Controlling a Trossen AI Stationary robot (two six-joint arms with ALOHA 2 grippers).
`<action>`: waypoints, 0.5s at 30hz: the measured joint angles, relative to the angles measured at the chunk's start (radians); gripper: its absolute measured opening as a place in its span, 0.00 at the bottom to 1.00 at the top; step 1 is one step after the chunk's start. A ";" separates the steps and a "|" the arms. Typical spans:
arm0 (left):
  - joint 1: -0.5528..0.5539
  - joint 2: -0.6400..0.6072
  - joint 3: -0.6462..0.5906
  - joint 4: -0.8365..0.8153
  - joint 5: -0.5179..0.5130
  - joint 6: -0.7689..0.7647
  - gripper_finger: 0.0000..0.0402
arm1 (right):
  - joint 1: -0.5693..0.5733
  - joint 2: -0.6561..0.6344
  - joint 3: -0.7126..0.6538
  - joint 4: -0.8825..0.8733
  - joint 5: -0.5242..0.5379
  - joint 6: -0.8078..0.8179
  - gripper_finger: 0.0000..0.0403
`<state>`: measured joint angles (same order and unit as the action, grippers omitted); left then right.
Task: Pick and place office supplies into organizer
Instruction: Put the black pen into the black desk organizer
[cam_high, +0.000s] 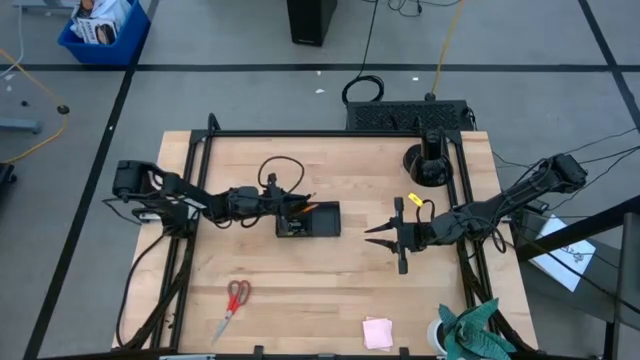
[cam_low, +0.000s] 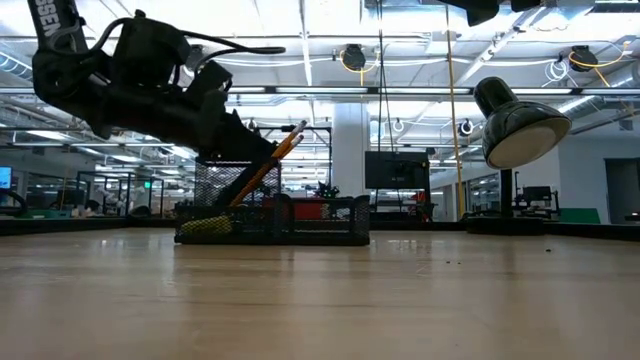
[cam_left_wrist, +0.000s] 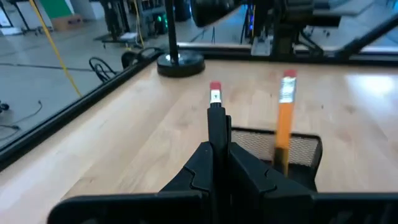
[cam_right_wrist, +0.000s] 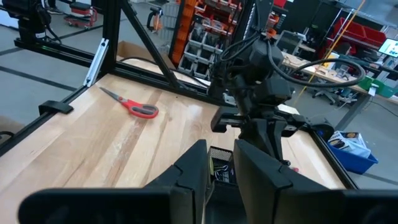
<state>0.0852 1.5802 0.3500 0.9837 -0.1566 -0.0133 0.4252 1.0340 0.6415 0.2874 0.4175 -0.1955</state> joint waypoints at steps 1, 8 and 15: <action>0.000 0.005 0.001 -0.001 -0.001 -0.005 0.08 | 0.000 0.000 0.000 -0.001 0.000 0.000 0.18; -0.007 0.007 0.000 -0.014 -0.022 -0.023 0.08 | 0.000 0.000 0.000 -0.003 0.000 0.000 0.18; -0.014 0.007 -0.002 0.014 -0.029 -0.019 0.19 | 0.000 0.000 0.000 -0.005 0.000 0.000 0.18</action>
<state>0.0715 1.5875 0.3485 0.9979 -0.1853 -0.0325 0.4252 1.0340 0.6412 0.2826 0.4175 -0.1955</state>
